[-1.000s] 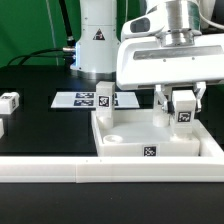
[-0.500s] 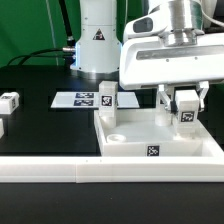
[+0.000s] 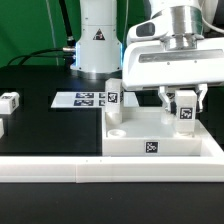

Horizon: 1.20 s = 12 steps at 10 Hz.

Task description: Assemble square table

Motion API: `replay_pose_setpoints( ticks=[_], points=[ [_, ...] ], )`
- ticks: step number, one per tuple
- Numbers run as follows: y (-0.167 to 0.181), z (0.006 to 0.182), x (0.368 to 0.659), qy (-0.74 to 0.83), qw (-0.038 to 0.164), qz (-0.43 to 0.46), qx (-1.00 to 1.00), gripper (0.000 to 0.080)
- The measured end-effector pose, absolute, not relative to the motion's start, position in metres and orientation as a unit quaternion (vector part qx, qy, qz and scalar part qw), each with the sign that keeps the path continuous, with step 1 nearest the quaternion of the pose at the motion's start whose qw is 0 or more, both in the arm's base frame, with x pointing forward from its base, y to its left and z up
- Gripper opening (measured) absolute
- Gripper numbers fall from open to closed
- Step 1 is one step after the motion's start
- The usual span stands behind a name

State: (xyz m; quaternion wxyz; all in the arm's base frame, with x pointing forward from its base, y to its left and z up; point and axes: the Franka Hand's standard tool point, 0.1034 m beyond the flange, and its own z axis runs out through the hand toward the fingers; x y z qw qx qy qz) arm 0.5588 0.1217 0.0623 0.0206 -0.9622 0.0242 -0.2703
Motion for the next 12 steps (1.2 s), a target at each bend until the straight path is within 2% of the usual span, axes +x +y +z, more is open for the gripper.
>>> replay_pose_setpoints(
  ticks=[5,6,7,8,12],
  points=[
    [0.122,0.059,0.557,0.026,0.026,-0.252,-0.967,0.0287],
    [0.122,0.059,0.557,0.026,0.026,-0.252,-0.967,0.0490],
    [0.122,0.059,0.557,0.026,0.026,-0.251,-0.967,0.0490],
    [0.122,0.059,0.557,0.026,0.027,-0.250,-0.967,0.0619],
    [0.123,0.078,0.558,0.028,0.039,-0.239,-0.970,0.0648]
  ],
)
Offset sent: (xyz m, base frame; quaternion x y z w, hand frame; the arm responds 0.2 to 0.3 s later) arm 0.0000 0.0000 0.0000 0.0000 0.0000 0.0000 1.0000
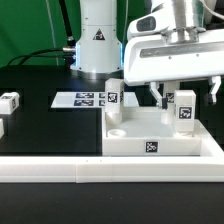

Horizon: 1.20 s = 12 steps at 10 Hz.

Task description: Assemble square table

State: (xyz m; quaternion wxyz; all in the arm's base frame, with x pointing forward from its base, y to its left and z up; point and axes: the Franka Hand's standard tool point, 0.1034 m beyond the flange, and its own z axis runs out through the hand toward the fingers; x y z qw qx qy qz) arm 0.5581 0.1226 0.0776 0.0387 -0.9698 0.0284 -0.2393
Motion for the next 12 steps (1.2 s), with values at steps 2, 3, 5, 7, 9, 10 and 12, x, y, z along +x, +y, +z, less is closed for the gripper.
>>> replay_pose_setpoints(
  ticks=[2,3,5,7,9,10,12],
  points=[
    [0.122,0.091,0.562,0.031,0.046,-0.236,-0.970,0.0649],
    [0.120,0.094,0.564,0.032,0.046,-0.239,-0.969,0.0649],
    [0.124,0.090,0.561,0.031,0.053,-0.217,-0.974,0.0649],
    [0.121,0.082,0.559,0.035,0.057,-0.191,-0.979,0.0649],
    [0.126,0.073,0.554,0.040,0.073,-0.121,-0.989,0.0649],
    [0.128,0.068,0.547,0.032,0.079,-0.068,-0.994,0.0649],
    [0.125,0.070,0.549,0.023,0.081,-0.027,-0.996,0.0649]
  ],
)
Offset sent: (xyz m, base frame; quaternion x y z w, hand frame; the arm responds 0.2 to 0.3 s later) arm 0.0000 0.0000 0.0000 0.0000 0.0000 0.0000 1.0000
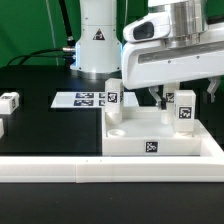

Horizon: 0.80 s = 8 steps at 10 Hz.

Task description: Assemble square table

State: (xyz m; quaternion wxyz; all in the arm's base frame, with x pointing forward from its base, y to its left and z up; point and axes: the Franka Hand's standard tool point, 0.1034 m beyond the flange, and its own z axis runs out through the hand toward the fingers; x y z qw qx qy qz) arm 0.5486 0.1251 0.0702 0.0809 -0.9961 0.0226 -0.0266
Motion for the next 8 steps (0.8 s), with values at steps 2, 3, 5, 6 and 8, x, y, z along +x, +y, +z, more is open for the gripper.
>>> replay_pose_setpoints(
  ticks=[2,3,5,6,8],
  points=[
    [0.124,0.069,0.549,0.023,0.080,-0.030,-0.996,0.0649],
    [0.125,0.069,0.548,0.027,0.079,-0.029,-0.996,0.0649],
    [0.136,0.080,0.546,0.079,0.054,-0.017,-0.995,0.0649],
    [0.136,0.081,0.546,0.086,0.051,-0.015,-0.995,0.0649],
    [0.132,0.081,0.548,0.087,0.050,-0.016,-0.995,0.0649]
  ],
)
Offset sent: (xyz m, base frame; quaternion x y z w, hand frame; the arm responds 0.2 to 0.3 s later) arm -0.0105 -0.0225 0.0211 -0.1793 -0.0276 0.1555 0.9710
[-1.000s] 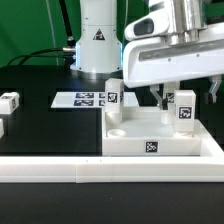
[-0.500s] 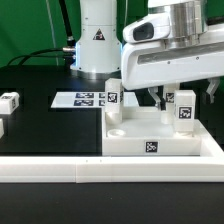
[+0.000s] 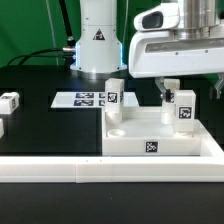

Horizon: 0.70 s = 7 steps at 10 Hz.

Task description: Assemble square table

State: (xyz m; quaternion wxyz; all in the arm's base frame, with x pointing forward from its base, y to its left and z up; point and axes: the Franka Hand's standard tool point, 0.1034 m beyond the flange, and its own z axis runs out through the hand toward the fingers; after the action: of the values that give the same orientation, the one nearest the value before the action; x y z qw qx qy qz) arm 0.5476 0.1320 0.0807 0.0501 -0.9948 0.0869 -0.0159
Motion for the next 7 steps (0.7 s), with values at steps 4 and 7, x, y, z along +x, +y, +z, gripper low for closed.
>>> replay_pose_setpoints(
  ticks=[4,7],
  points=[
    [0.131,0.080,0.548,0.088,0.050,-0.016,-0.995,0.0649],
    [0.122,0.089,0.567,0.096,0.051,-0.027,-0.994,0.0649]
  ],
)
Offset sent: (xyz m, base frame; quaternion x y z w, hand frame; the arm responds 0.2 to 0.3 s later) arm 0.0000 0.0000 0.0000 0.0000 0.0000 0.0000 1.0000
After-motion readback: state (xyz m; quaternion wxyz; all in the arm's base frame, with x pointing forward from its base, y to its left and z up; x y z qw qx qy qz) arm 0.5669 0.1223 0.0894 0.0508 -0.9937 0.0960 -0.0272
